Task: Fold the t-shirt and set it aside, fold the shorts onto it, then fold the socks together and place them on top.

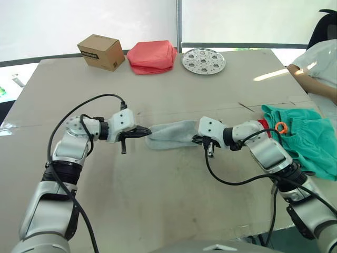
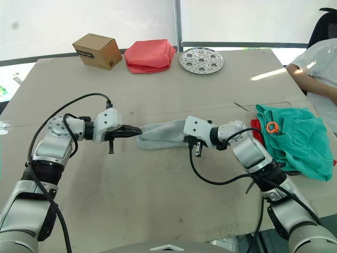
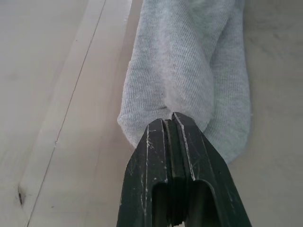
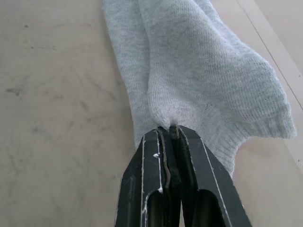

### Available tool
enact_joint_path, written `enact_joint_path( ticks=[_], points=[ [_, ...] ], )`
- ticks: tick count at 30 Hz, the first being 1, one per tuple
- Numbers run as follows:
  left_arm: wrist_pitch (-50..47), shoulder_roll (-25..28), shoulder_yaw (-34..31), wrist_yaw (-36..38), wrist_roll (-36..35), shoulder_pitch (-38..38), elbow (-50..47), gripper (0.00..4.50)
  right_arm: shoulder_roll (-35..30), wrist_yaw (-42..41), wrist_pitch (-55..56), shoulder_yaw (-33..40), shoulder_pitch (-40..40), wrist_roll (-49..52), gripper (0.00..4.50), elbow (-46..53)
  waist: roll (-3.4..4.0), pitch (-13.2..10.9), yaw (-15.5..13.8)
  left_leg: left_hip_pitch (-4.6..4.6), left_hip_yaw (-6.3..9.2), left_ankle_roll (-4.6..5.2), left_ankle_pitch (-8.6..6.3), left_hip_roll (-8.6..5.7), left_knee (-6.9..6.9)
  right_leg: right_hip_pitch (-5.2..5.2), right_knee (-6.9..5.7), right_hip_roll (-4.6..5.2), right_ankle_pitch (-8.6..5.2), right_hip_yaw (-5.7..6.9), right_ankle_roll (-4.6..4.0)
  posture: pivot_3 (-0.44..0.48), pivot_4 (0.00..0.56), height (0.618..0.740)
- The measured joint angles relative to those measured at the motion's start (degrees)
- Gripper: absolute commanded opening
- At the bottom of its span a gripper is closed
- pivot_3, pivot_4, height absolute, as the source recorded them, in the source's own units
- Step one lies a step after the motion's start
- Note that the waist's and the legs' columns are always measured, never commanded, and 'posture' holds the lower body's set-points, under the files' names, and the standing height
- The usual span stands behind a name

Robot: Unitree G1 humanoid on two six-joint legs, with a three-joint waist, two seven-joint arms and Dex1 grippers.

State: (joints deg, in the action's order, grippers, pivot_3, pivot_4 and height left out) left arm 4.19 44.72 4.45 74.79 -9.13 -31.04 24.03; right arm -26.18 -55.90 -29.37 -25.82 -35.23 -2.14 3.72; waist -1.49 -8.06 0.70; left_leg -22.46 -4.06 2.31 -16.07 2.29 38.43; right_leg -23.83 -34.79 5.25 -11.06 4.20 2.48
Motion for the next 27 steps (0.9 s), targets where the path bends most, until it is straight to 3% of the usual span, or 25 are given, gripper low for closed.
enact_joint_path(
  ticks=[5, 10, 11, 12, 15, 23, 25, 27],
  points=[
    [-8.1, 1.2, -1.9, 1.2, -3.9, 2.7, -5.2, 0.06, -0.8, -1.2, -1.2, 0.8, 0.0, 2.1, 0.02, 1.4, 0.0, 0.0, 0.0, -0.01, 0.02, 0.0, 0.0, 0.01, 0.0, 0.0, 0.0, 0.0, 0.0, 0.0, 0.0, 0.0, 0.15, 0.74],
    [-8.1, 1.8, -2.1, 0.6, -3.5, 3.7, -7.1, 0.06, -0.9, -1.3, -1.9, 2.1, 0.0, 3.7, 0.02, 2.6, -0.01, 0.0, 0.0, 0.03, 0.01, 0.0, 0.0, 0.0, 0.01, 0.03, 0.0, 0.0, 0.0, 0.0, 0.0, 0.0, 0.15, 0.74],
    [-7.4, 1.9, -2.1, 0.4, -3.2, 4.0, -7.0, 0.68, -0.9, -1.3, -1.9, 2.1, 0.0, 3.7, 0.0, 2.5, 0.0, 0.0, 0.0, 0.03, 0.01, 0.0, 0.0, 0.0, 0.01, 0.03, 0.0, 0.0, 0.0, 0.0, -0.01, 0.0, 0.15, 0.74],
    [-6.3, 1.8, -2.1, 0.2, -2.8, 4.2, -7.0, 0.87, -1.0, -1.3, -1.9, 2.1, 0.0, 3.7, 0.0, 2.5, 0.0, 0.0, -0.1, 0.03, 0.01, -0.01, 0.0, 0.0, 0.01, 0.03, 0.0, 0.0, 0.0, 0.0, -0.01, 0.0, 0.15, 0.74],
    [-1.7, 1.0, -1.9, -1.5, -0.7, 4.2, -6.3, 2.21, -1.1, -1.3, -1.9, 2.1, 0.0, 3.8, 0.0, 2.5, -0.01, 0.0, -0.1, 0.02, 0.01, -0.01, 0.0, -0.01, 0.01, 0.03, 0.0, 0.0, 0.0, 0.0, -0.02, 0.0, 0.15, 0.74],
    [11.2, -1.7, 0.7, -5.1, 5.3, 1.9, 2.0, 2.21, -1.1, -1.2, -1.9, 2.1, 0.0, 4.0, 0.0, 2.4, -0.01, 0.0, -0.2, 0.02, 0.0, -0.01, 0.01, -0.02, 0.04, 0.04, -0.02, -0.01, 0.01, 0.0, -0.01, 0.0, 0.15, 0.74],
    [13.4, -2.3, 1.0, -6.1, 6.2, 1.0, 3.8, 1.69, -1.3, -1.1, -1.9, 2.1, 0.0, 4.1, 0.0, 2.4, -0.02, 0.0, -0.2, 0.02, -0.01, -0.01, 0.0, -0.02, 0.06, 0.04, -0.02, -0.01, 0.01, 0.0, -0.01, 0.0, 0.15, 0.74],
    [14.9, -3.1, 1.1, -6.5, 6.7, 0.0, 5.2, 0.88, -1.4, -1.1, -2.0, 2.1, 0.0, 4.1, 0.0, 2.5, -0.03, 0.0, -0.2, 0.02, -0.01, 0.0, 0.0, -0.02, 0.06, 0.04, -0.02, -0.01, 0.01, 0.0, -0.01, 0.0, 0.15, 0.74]
  ],
)
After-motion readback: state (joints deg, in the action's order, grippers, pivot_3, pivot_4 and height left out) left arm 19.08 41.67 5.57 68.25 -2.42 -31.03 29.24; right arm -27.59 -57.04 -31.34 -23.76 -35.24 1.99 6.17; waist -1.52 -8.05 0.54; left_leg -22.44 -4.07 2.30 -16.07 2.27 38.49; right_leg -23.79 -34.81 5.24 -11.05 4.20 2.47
